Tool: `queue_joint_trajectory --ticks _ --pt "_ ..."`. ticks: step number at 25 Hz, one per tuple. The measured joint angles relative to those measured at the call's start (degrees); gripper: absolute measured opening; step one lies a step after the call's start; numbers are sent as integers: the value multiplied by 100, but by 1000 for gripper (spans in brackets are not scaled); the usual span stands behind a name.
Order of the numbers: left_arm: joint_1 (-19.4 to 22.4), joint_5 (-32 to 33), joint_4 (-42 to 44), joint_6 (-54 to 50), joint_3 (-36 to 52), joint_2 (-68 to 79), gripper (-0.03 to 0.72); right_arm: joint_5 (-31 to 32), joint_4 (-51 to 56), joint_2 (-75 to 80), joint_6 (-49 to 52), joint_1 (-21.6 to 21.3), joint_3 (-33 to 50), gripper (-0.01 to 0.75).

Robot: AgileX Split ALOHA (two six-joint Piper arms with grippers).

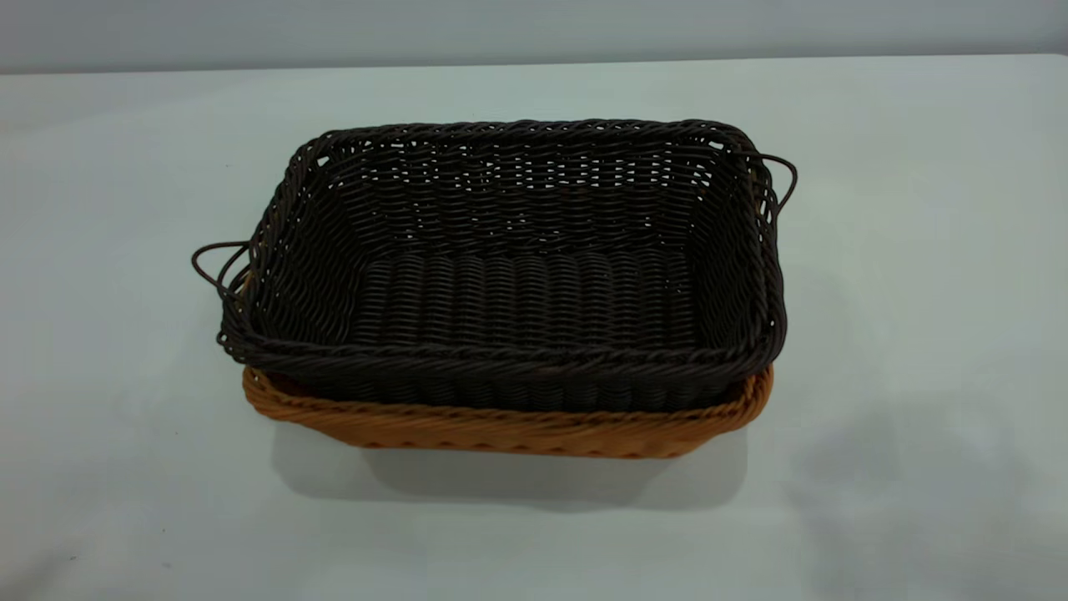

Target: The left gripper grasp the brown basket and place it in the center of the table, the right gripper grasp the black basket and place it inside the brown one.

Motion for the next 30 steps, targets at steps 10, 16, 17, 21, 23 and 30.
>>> queue_joint_trajectory --ticks 10,16,17,21,23,30 --pt "0 4 0 -1178 1111 -691 447 103 -916 -2047 706 0 990 574" --pt "0 4 0 -1805 2607 -1036 447 40 -1408 -3223 1069 0 2932 574" --pt "0 4 0 -1840 2896 -1078 447 -44 -1504 -3436 1154 0 3219 574" --pt "0 -50 0 -1961 4000 -1273 447 -594 -1666 -4158 1422 0 4367 574" --pt "0 -253 -69 -1973 4472 -1346 447 -686 -1666 -4459 1442 0 4636 574" --pt "0 -598 -226 -1978 5294 -1404 447 -792 -1673 -4947 1447 0 4663 574"
